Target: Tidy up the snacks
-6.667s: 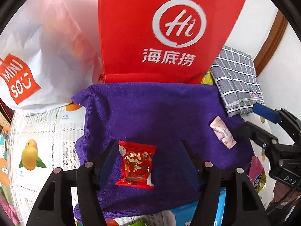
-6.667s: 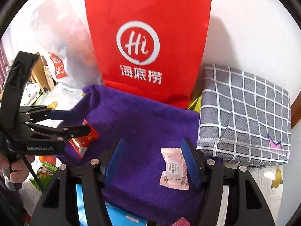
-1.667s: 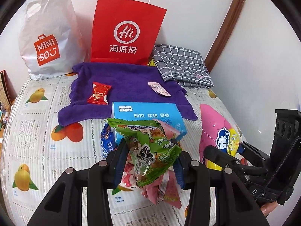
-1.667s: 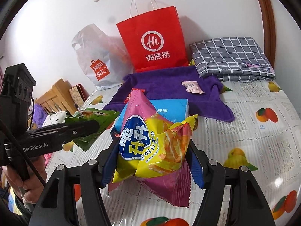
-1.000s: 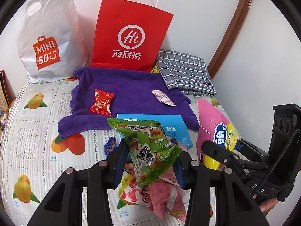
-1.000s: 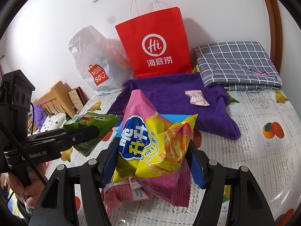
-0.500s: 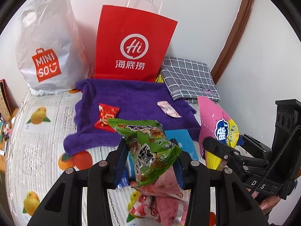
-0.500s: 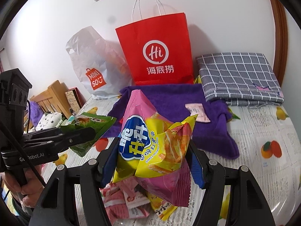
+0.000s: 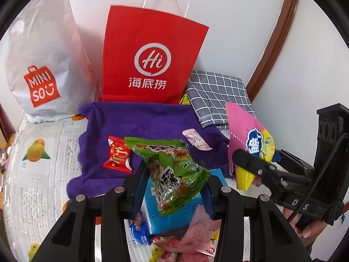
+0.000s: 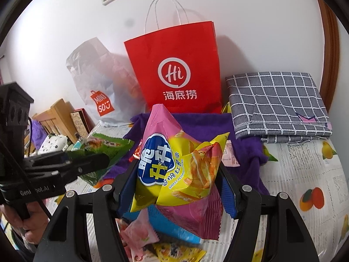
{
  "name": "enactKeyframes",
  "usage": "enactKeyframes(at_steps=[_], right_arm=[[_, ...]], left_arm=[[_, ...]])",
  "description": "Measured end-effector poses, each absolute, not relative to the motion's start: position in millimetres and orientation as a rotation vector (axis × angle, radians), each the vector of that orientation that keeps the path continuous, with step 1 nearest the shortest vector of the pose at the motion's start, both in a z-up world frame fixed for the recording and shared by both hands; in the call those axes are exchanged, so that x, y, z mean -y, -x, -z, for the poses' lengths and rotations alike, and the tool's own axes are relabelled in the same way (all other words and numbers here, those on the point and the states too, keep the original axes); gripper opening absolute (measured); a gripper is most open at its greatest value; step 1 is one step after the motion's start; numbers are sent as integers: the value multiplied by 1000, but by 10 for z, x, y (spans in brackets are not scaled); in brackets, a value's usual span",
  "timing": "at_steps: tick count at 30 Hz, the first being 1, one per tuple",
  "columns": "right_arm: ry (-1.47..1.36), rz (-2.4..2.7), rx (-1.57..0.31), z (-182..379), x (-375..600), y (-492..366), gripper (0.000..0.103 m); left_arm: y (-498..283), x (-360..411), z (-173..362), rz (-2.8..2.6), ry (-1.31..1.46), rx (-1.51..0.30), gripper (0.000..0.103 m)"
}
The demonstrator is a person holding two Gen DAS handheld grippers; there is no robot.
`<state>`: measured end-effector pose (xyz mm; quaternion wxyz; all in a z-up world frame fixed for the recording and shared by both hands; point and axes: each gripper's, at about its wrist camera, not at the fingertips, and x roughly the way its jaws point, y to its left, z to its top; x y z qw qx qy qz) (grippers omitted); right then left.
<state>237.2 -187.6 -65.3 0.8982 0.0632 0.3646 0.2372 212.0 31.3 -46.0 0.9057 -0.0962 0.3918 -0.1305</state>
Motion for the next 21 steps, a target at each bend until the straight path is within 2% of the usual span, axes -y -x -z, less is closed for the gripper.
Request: enactKeyframes(at_steps=[21], right_arm=[[-166, -397, -787, 1206, 2009, -2927, 66]], left_arm=[[-2526, -702, 960, 198, 313, -832, 42]])
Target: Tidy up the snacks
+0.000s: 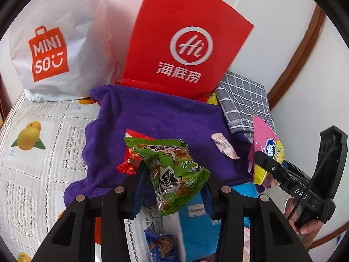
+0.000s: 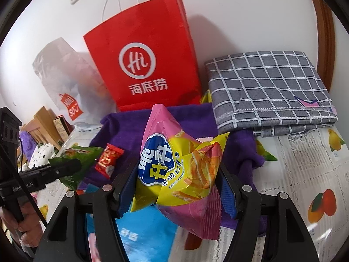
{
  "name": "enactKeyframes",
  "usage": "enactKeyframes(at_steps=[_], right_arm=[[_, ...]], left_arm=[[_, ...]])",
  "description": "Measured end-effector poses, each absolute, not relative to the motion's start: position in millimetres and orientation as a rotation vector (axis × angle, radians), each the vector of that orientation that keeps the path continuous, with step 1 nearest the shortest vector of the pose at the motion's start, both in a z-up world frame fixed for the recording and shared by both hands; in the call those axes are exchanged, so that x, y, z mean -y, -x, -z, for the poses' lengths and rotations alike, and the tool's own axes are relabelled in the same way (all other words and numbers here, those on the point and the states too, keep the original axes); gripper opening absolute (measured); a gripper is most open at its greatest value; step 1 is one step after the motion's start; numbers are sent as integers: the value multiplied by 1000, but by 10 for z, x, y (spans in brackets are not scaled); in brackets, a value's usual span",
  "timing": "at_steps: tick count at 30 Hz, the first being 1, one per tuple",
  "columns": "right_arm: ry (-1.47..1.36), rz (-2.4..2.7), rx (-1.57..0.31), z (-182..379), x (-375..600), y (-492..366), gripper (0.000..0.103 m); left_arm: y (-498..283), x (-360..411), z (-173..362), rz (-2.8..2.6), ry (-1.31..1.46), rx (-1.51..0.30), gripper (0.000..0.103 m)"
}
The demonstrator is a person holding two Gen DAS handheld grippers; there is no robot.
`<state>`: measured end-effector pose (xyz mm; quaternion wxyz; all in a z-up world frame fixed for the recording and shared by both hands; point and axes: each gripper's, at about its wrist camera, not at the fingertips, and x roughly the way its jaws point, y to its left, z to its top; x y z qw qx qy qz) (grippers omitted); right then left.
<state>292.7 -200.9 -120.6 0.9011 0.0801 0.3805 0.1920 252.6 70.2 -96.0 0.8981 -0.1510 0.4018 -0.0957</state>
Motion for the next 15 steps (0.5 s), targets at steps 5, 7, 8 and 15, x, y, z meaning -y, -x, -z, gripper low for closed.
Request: enactKeyframes(at_steps=[5, 7, 8, 15], right_arm=[[-190, -378, -780, 1271, 2074, -2986, 66], [-210, -371, -787, 1298, 2109, -3017, 66], [-217, -368, -790, 1310, 2121, -3024, 66], [-240, -375, -808, 1399, 2149, -3098, 66]], left_arm=[[-2564, -776, 974, 170, 330, -835, 42], [-2593, -775, 948, 167, 326, -836, 42], [-2613, -769, 924, 166, 324, -831, 42], [-2783, -708, 840, 183, 341, -832, 42]])
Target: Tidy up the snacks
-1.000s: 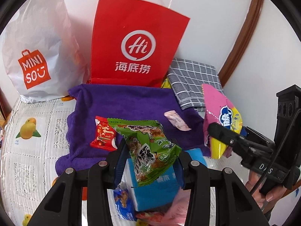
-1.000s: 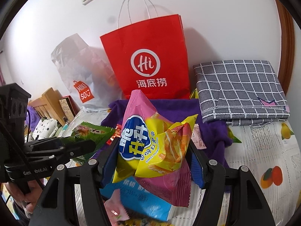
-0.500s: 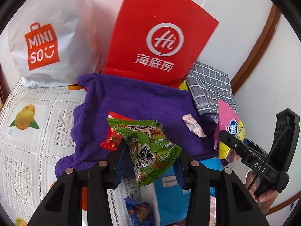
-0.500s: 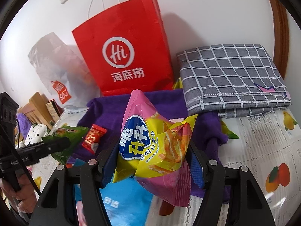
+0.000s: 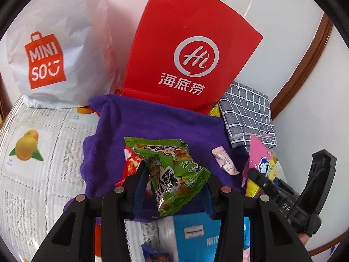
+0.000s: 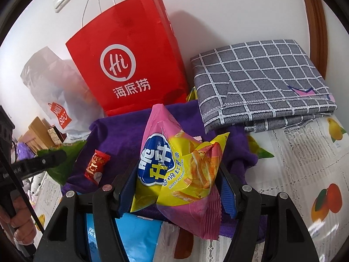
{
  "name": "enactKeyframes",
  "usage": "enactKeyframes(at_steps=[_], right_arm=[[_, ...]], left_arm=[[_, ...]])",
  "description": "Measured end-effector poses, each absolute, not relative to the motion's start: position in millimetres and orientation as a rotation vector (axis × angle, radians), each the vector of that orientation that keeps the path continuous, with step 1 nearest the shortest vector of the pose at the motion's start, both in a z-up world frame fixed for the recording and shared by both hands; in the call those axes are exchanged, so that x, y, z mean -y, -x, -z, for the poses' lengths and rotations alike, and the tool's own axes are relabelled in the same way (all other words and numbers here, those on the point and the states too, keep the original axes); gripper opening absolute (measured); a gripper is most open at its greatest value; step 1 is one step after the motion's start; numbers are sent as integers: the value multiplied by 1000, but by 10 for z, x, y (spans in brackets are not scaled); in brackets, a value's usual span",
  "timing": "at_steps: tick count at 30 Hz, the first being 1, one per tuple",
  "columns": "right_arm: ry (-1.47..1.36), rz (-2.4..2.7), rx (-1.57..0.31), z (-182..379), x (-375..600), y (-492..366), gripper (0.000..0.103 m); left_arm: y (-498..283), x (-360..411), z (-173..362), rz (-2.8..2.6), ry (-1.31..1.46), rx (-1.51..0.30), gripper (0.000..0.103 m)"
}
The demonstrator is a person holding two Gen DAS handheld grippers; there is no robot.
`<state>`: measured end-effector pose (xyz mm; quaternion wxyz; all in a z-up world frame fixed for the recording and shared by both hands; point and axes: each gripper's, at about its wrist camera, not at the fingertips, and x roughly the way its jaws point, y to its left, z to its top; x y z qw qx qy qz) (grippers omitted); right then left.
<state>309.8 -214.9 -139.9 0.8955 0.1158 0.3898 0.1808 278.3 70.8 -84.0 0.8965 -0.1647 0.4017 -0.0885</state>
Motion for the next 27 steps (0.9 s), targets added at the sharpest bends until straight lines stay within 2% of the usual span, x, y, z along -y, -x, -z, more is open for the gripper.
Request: enactKeyframes(at_steps=[14, 21, 27], right_arm=[[-305, -408, -852, 1444, 2157, -3361, 66], [-173, -474, -835, 1197, 1870, -3520, 66], [-129, -525, -900, 1263, 1604, -3705, 66]], left_arm=[[-3156, -554, 932, 217, 318, -882, 42], [-3220, -609, 955, 228, 315, -885, 42], [-3264, -852, 1009, 181, 369, -900, 42]])
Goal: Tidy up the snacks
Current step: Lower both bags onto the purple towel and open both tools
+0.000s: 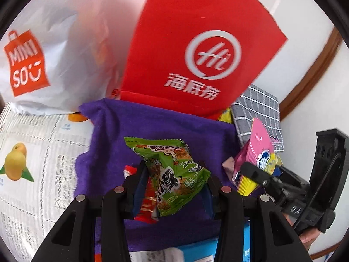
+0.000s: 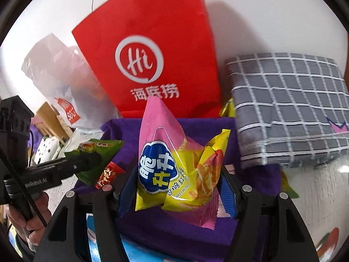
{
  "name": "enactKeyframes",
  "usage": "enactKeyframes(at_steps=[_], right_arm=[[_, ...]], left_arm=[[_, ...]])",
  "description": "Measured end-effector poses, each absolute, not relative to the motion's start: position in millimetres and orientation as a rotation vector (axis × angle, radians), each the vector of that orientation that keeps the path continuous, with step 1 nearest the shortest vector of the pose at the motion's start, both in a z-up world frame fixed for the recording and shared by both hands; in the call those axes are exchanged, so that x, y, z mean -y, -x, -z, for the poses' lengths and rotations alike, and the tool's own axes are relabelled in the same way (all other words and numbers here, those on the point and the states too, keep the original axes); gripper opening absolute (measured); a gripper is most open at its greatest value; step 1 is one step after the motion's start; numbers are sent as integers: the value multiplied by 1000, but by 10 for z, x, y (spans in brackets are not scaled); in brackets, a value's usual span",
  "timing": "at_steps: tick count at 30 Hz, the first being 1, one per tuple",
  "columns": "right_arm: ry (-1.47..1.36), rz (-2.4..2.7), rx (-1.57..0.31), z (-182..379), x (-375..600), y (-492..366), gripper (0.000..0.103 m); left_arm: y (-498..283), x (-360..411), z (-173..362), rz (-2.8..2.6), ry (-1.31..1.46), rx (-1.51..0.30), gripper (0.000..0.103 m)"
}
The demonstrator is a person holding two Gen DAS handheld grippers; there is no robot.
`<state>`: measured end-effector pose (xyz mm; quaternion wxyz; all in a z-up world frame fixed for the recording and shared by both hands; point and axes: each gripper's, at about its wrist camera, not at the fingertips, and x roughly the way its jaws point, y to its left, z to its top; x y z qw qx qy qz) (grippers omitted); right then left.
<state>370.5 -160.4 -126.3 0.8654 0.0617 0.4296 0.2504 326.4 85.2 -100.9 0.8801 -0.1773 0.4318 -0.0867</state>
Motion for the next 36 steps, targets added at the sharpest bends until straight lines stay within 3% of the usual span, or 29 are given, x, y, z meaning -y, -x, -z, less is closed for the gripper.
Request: enactKeyframes(at_steps=[14, 18, 28, 30, 32, 36], right_arm=[[-11, -607, -1077, 1597, 1420, -3729, 68], [-10, -612, -1100, 1565, 1482, -3720, 78], [-22, -602, -1001, 1213, 1599, -3614, 79], [-43, -589, -963, 1111, 1676, -3584, 78], [-50, -573, -933, 1038, 1717, -3566, 79], [-57, -565, -895, 926, 1728, -3511, 78]], left_arm=[[-3361, -785, 1210, 200, 388, -955, 42], [-3382, -738, 1261, 211, 394, -972, 42], [-3392, -614, 1309, 225, 377, -994, 42], [-3392, -617, 1296, 233, 381, -999, 45], [-3392, -619, 1277, 244, 394, -998, 59], [-3372, -617, 1198, 245, 387, -996, 62]])
